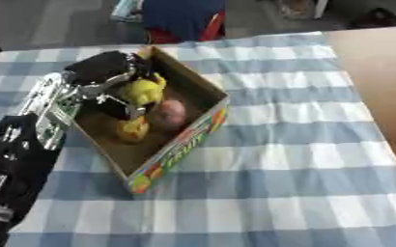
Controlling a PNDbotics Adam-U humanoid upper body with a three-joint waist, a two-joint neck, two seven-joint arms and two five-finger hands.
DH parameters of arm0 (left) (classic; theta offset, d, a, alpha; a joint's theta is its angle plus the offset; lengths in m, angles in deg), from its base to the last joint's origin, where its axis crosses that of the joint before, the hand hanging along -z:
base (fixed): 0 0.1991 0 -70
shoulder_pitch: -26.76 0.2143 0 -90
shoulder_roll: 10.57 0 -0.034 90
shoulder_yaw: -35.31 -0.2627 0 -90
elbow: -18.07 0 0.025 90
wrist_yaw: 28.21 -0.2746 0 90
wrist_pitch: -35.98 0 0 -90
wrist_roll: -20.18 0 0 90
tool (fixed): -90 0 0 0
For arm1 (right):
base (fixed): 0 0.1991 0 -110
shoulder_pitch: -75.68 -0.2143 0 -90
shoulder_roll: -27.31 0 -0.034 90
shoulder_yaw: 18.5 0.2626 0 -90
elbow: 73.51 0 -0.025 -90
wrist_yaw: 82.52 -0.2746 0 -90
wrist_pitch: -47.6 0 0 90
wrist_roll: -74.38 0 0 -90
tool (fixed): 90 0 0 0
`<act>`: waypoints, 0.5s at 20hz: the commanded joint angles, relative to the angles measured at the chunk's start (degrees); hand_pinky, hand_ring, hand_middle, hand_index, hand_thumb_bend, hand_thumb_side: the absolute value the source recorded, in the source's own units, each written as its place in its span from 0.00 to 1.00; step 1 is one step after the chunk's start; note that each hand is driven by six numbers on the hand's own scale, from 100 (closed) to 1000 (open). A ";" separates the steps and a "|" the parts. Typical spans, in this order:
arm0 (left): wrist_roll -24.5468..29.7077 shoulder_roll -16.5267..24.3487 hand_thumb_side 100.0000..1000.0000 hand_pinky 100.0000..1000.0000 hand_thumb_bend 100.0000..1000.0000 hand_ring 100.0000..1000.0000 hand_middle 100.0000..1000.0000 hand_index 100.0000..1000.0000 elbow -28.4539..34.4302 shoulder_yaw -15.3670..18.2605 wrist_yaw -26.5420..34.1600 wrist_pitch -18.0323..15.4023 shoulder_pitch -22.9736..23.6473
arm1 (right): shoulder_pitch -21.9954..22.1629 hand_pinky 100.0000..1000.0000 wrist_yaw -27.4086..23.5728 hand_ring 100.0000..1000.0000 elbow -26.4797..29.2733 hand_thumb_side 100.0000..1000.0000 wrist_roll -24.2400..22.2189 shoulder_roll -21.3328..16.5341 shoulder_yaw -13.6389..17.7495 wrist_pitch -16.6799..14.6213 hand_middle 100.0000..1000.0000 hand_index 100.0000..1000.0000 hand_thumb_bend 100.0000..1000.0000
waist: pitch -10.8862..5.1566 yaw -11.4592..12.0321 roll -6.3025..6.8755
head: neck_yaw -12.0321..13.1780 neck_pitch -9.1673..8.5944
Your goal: Pick up objects on the table and place them in the box.
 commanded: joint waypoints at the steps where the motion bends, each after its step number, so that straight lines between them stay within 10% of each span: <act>1: 4.18 1.33 0.59 0.40 0.73 0.75 0.69 0.84 0.56 0.65 0.81 -0.49 -0.69 | -1.02 0.65 0.12 0.69 1.20 0.98 0.47 -0.93 0.67 -0.17 0.61 0.84 0.00 | -1.07 0.10 -0.11 | -0.18 -0.17; 5: 7.66 1.67 0.64 0.44 0.98 0.82 0.78 0.92 0.75 1.27 0.42 -1.69 -0.44 | -1.05 0.65 0.10 0.69 1.20 0.98 0.62 -1.05 0.65 -0.24 0.61 0.84 0.00 | -1.05 0.24 -0.09 | -0.36 -0.17; 10: 5.49 2.21 0.87 0.53 1.00 0.89 0.85 0.98 2.99 2.68 -3.16 0.26 -0.10 | -0.82 0.65 0.23 0.69 1.20 0.98 0.70 -1.10 0.76 -0.17 0.61 0.84 0.00 | -1.05 0.35 -0.12 | -0.85 -0.12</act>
